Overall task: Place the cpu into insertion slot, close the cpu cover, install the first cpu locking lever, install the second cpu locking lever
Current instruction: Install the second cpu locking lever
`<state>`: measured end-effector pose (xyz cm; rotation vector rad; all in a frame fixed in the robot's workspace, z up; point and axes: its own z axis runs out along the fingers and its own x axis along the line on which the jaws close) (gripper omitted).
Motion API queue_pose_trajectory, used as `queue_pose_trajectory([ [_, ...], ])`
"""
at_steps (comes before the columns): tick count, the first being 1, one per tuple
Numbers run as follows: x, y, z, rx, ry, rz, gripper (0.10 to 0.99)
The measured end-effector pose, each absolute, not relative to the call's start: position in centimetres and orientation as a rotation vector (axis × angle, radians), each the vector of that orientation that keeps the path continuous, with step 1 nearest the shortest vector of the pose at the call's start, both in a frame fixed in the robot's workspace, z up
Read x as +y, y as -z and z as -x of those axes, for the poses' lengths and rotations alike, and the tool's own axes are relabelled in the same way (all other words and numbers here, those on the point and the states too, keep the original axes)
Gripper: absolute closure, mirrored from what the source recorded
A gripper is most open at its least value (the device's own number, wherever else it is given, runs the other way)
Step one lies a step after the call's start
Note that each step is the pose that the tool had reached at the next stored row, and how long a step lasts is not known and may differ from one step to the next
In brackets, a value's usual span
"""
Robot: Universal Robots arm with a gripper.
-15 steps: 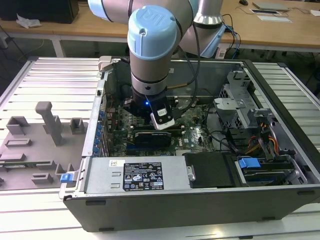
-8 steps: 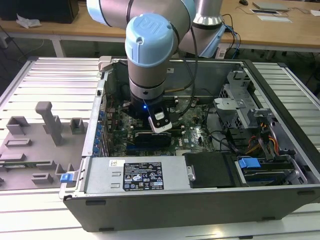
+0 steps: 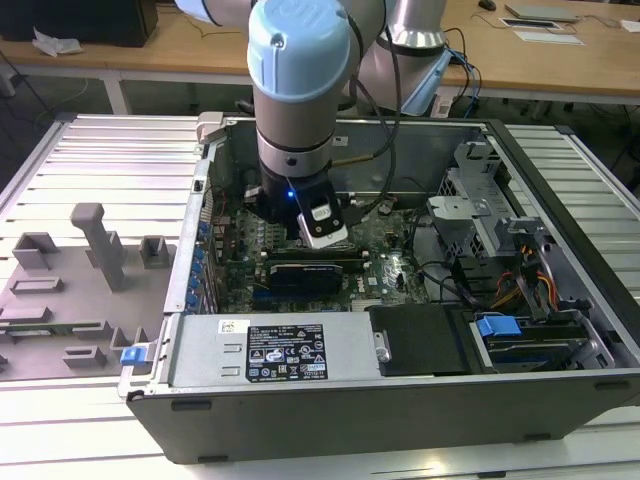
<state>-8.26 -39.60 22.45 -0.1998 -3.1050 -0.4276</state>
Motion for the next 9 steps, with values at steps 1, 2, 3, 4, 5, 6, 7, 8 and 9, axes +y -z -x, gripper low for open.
queue_pose_trajectory([
  [1, -39.61, -22.56, 8.26, -3.110, 0.409, 0.200, 0.980],
  [2, -39.61, -22.62, 8.26, -3.117, 0.377, 0.200, 0.980],
  [3, -39.62, -22.63, 8.26, -3.125, 0.348, 0.202, 0.980],
  [4, -39.61, -22.63, 8.26, -3.130, 0.330, 0.204, 0.980],
  [5, -39.61, -22.62, 8.26, -3.135, 0.319, 0.207, 0.980],
  [6, -39.61, -22.62, 8.24, -3.138, 0.314, 0.210, 0.980],
  [7, -39.62, -22.63, 8.10, -3.140, 0.307, 0.215, 0.980],
  [8, -39.61, -22.63, 7.92, -3.141, 0.304, 0.217, 0.980],
  [9, -39.61, -22.62, 7.65, -3.141, 0.302, 0.218, 0.980],
])
